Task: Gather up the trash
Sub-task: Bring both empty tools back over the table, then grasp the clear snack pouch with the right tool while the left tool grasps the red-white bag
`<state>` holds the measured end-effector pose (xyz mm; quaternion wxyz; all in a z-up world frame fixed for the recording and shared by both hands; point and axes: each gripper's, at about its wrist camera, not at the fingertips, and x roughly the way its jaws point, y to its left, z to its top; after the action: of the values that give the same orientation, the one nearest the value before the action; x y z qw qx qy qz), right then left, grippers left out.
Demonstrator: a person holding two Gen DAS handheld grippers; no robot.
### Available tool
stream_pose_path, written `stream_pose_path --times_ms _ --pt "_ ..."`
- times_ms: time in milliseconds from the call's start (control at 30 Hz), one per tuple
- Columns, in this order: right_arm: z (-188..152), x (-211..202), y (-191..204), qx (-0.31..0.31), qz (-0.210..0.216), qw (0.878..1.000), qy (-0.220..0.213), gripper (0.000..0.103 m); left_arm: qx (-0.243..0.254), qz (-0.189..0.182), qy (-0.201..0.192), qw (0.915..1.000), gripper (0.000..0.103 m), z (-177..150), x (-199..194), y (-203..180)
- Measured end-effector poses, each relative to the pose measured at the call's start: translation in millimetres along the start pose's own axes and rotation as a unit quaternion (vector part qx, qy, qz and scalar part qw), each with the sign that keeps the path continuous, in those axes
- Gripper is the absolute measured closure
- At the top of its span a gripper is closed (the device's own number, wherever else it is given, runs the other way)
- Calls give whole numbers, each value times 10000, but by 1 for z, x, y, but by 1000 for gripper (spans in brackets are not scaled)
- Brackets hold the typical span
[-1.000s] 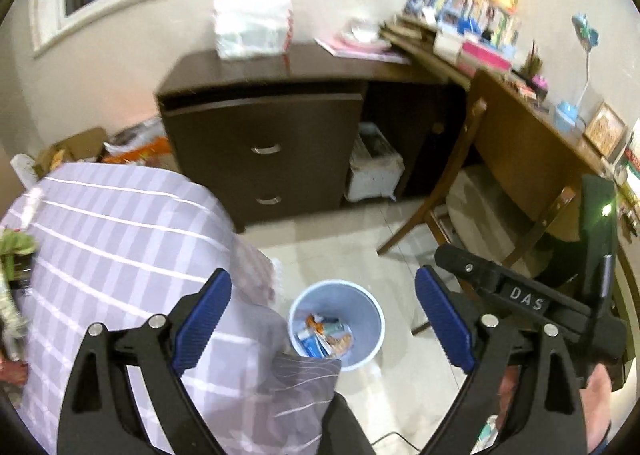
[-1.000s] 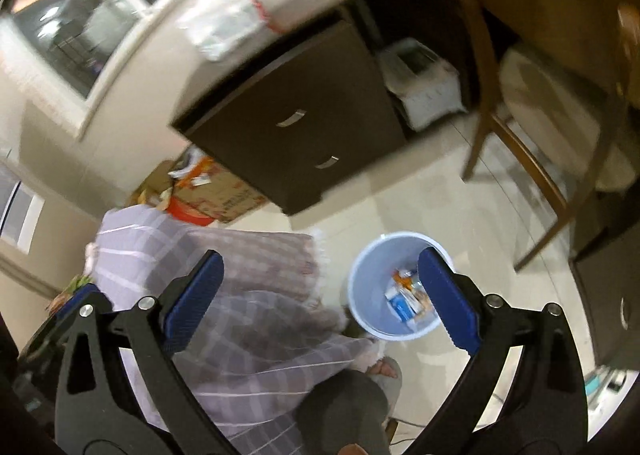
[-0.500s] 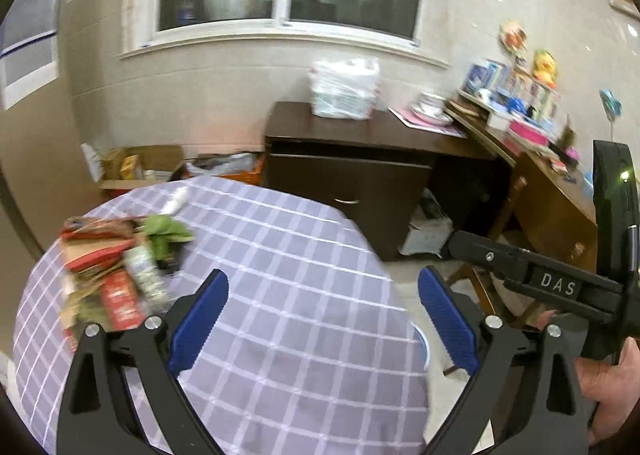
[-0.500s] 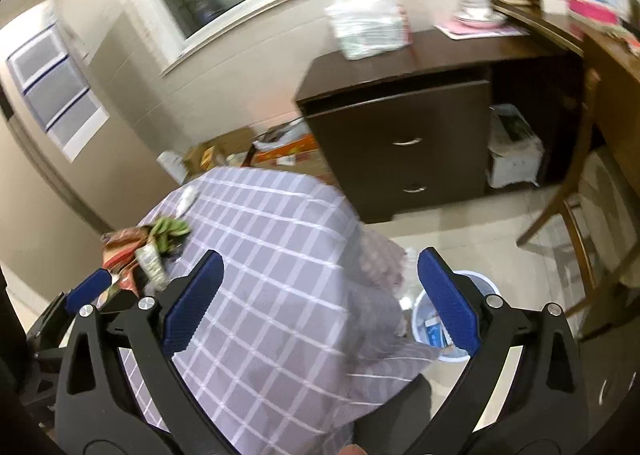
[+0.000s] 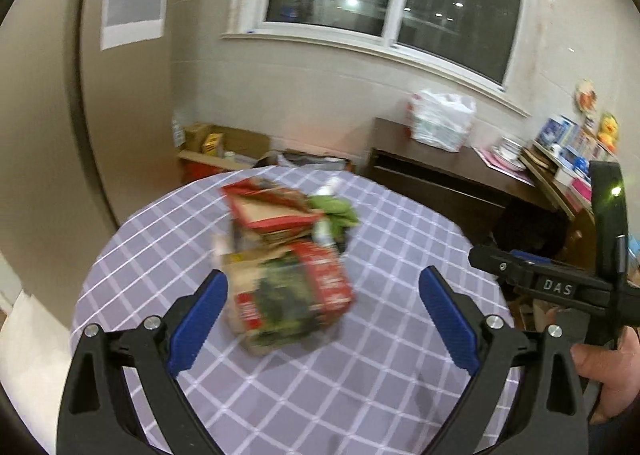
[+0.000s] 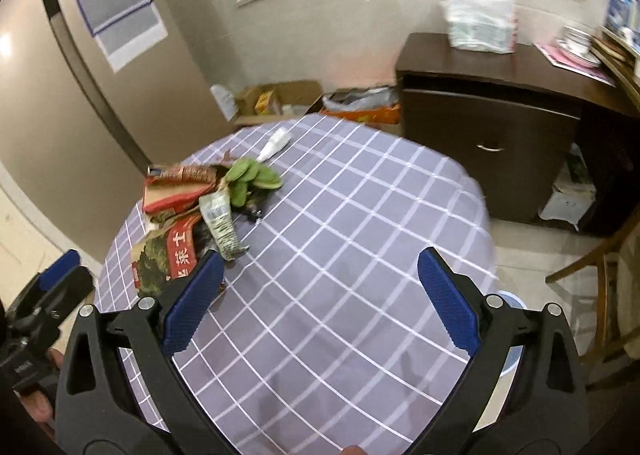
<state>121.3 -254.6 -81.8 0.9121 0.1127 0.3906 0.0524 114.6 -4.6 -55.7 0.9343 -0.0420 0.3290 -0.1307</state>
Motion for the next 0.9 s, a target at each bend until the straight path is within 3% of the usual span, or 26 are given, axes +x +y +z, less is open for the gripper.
stream_pose_path --times_ms 167,400,633,767,833,900 --pt "1 40 22 -283 107 9991 311 8 -261 193 69 9994 9 -7 1 36" --pt "6 106 47 -773 485 9916 919 47 -508 380 172 9978 9 -12 9 70" --pt "8 125 72 -1164 1286 9788 1086 49 -554 638 265 9961 8 -5 26 93" --pt "9 137 79 -1341 1322 9744 1231 54 -609 745 291 9949 8 7 37 107" --pt "9 143 81 -1311 1331 9742 1267 71 -600 773 299 9947 8 13 44 108" --pt "10 142 77 -1211 1363 9753 1249 80 -521 777 316 9951 8 21 53 110"
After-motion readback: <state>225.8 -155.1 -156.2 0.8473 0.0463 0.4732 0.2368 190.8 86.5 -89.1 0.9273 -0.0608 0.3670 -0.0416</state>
